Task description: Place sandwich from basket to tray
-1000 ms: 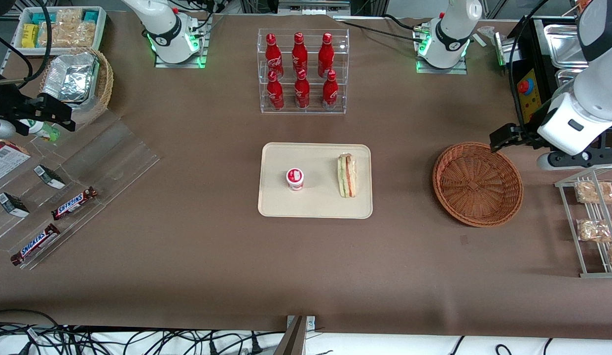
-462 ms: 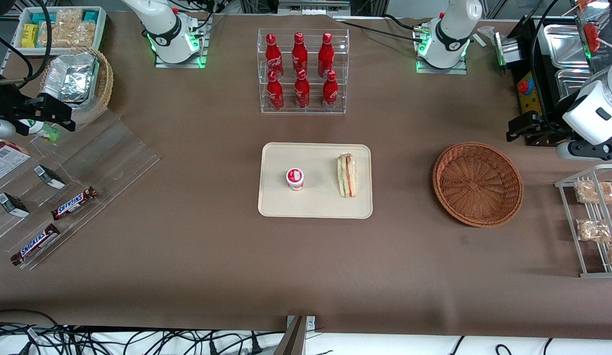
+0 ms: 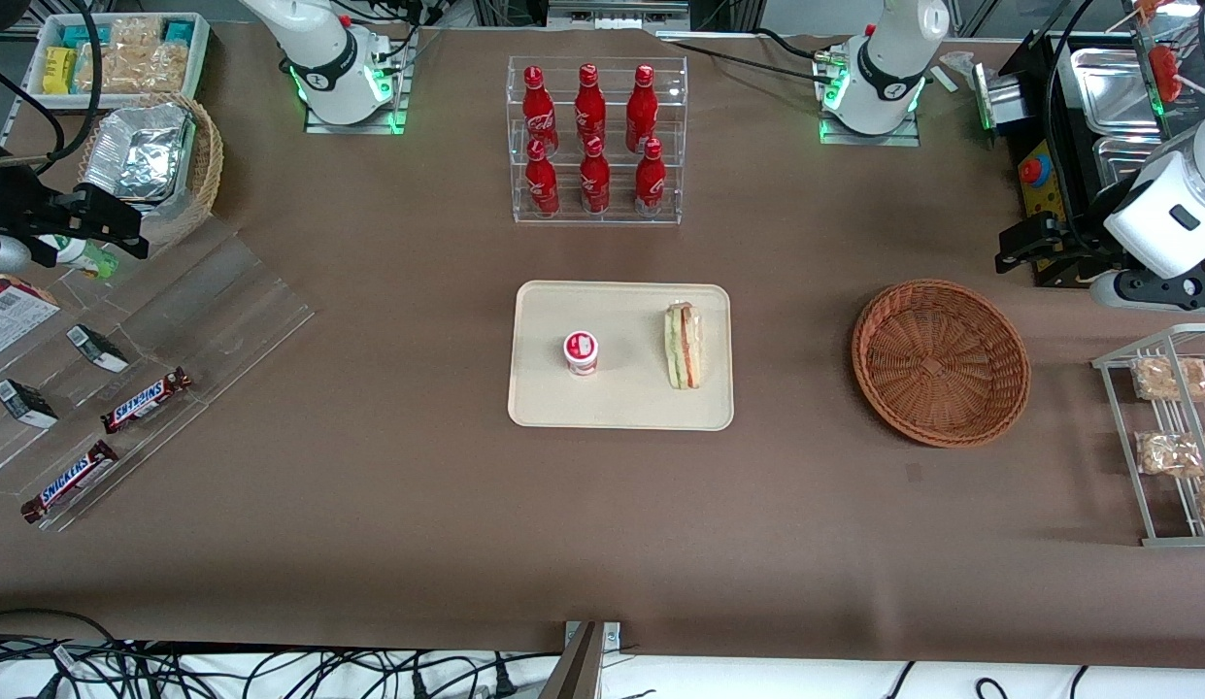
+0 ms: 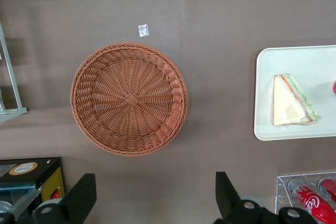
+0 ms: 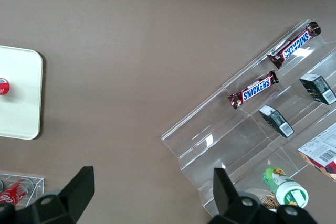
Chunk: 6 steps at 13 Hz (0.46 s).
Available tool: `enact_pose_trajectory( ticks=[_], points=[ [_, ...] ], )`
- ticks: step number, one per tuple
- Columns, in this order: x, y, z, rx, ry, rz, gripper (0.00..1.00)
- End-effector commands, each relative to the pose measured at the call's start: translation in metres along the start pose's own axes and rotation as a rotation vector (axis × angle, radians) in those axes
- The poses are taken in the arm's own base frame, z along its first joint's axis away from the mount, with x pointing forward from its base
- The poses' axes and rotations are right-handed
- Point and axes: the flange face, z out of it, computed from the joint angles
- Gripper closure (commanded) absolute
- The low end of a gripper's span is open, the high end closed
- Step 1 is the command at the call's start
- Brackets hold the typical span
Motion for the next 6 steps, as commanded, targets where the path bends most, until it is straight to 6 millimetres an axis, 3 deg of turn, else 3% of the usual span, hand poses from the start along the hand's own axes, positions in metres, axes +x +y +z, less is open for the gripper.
enact_pose_trajectory(
  ticks=[1,6],
  points=[
    [-0.0101,0.0012,-0.0041,-0.003,0.003,0.019,0.0],
    [-0.0049,-0.0033,0.0043,-0.007,-0.023,0.012,0.0]
  ],
)
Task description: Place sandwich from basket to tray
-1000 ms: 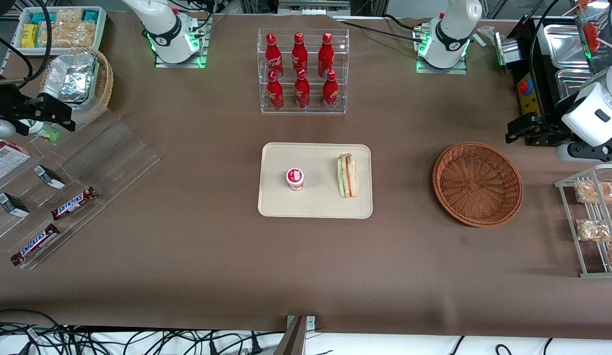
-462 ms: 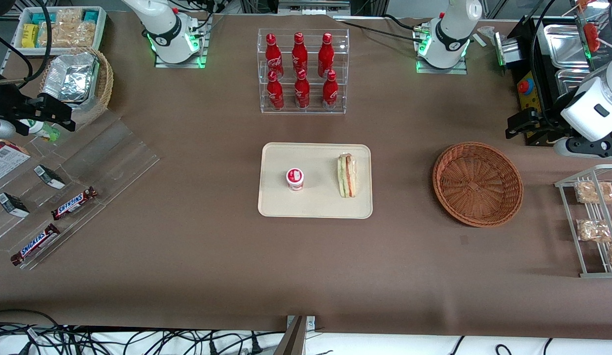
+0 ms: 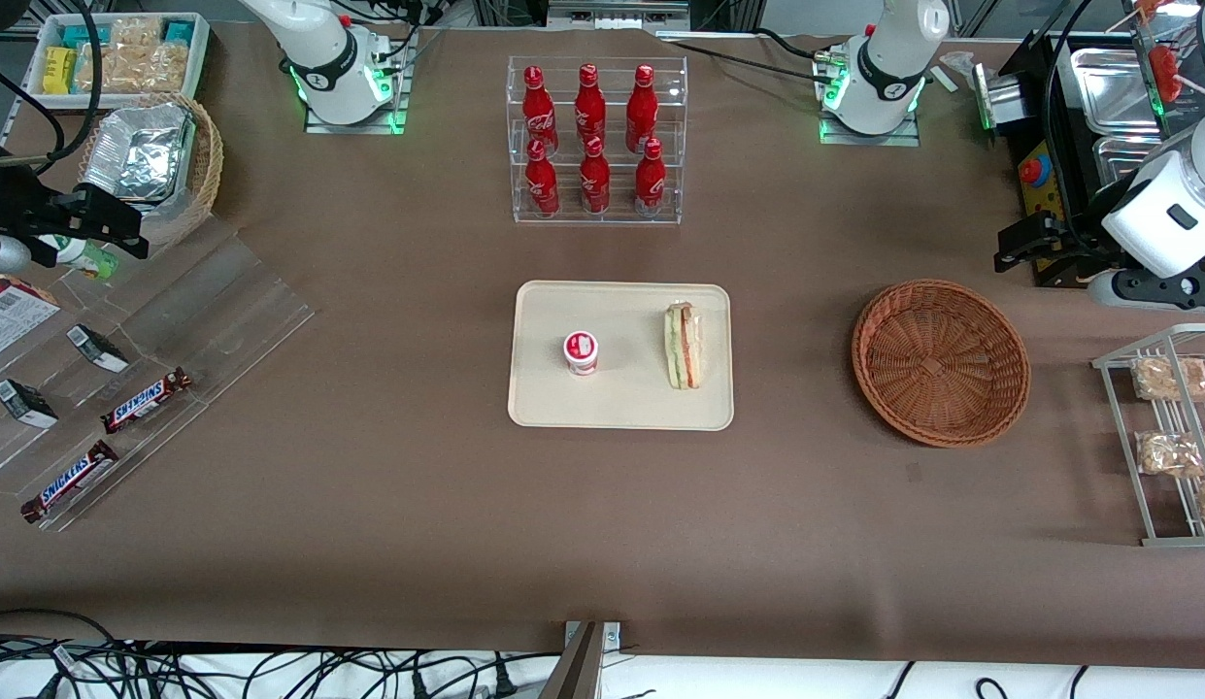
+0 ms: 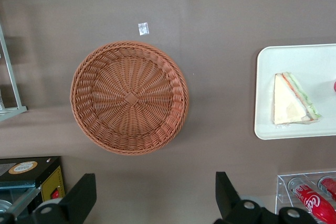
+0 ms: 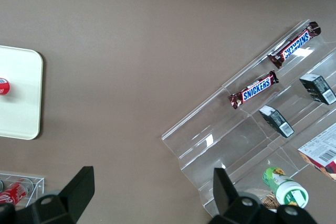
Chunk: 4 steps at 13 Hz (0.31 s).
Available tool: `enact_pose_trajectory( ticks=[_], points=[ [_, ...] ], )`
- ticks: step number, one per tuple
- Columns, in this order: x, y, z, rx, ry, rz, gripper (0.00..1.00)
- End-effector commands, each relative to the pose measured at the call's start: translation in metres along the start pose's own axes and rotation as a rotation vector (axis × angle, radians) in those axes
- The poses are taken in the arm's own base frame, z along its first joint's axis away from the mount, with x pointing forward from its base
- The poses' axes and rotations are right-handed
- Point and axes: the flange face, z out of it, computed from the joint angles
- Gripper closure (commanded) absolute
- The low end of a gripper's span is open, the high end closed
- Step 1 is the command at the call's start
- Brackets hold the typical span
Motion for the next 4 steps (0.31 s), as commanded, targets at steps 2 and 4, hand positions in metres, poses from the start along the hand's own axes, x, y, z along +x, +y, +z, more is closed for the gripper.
enact_pose_trajectory(
  ticks=[2,4],
  points=[
    [-0.0045,-0.0032,0.0005,-0.008,-0.013,0.013,0.0],
    [-0.0045,-0.0032,0.0005,-0.008,-0.013,0.013,0.0]
  ],
)
